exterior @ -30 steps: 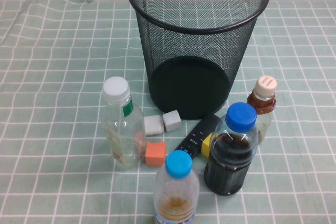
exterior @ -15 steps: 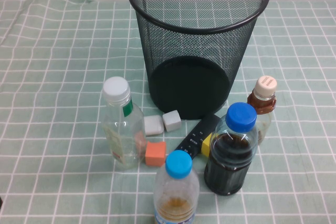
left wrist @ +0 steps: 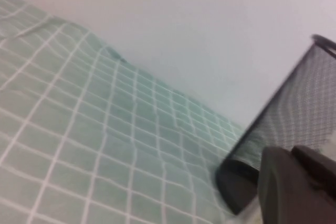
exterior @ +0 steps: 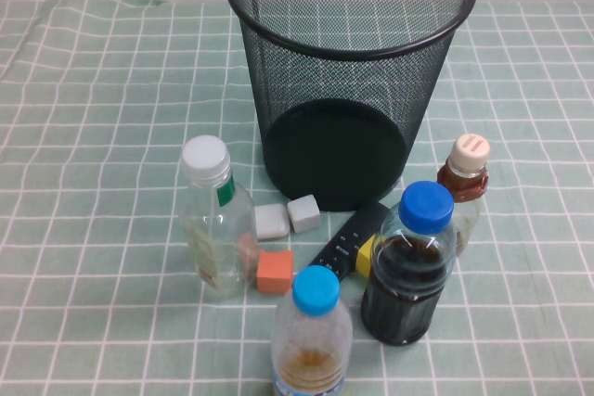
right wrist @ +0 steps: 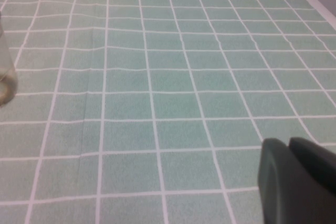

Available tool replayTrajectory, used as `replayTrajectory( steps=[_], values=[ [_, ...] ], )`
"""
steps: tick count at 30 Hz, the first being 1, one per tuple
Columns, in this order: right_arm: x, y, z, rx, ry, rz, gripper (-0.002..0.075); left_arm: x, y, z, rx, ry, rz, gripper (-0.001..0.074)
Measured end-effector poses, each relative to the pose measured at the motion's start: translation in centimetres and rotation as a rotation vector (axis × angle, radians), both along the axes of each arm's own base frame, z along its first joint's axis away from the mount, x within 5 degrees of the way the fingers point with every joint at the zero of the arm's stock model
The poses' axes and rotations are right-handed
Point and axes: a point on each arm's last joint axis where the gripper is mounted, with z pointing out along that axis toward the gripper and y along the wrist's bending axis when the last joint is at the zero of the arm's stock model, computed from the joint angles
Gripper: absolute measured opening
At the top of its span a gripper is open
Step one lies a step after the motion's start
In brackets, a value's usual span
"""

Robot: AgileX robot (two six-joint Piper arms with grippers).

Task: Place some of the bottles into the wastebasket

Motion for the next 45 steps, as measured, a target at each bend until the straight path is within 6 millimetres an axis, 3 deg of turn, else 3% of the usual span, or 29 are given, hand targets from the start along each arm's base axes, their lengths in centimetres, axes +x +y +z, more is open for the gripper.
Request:
replayTrajectory(
  steps=[2,8,12,16,20,25,31,37,40,45],
  values=[
    [0.0,0.0,0.0,0.0,0.0,0.0,-0.0008,-0.4,-0.3,1.4,0.031,-0.009,-0.04,-0.0005],
    [0.0,0.0,0.0,0.0,0.0,0.0,-0.0008,-1.7,-1.3,8.1,0.238,0.001,-0.155,-0.0005],
    [0.0,0.0,0.0,0.0,0.0,0.0,-0.0008,-0.4,-2.0,10.6,0.383,0.181,-0.263,-0.0005],
    [0.0,0.0,0.0,0.0,0.0,0.0,-0.0008,1.7,-2.6,11.6,0.527,0.304,-0.366,-0.0005],
    [0.0,0.0,0.0,0.0,0.0,0.0,-0.0008,4.2,-3.7,11.0,0.599,0.374,-0.508,-0.0004],
    [0.0,0.0,0.0,0.0,0.0,0.0,-0.0008,5.8,-6.4,10.0,0.709,0.345,-0.712,-0.0005],
    [0.0,0.0,0.0,0.0,0.0,0.0,-0.0008,6.7,-7.8,9.9,0.741,0.135,-0.646,-0.0005],
    [0.0,0.0,0.0,0.0,0.0,0.0,-0.0008,6.4,-8.3,6.4,0.745,-0.016,-0.558,0.0004],
    [0.0,0.0,0.0,0.0,0.0,0.0,-0.0008,6.2,-8.6,5.9,0.736,-0.161,-0.51,0.0073],
    [0.0,0.0,0.0,0.0,0.0,0.0,-0.0008,7.2,-9.2,5.6,0.672,-0.208,-0.447,0.0363]
  ],
)
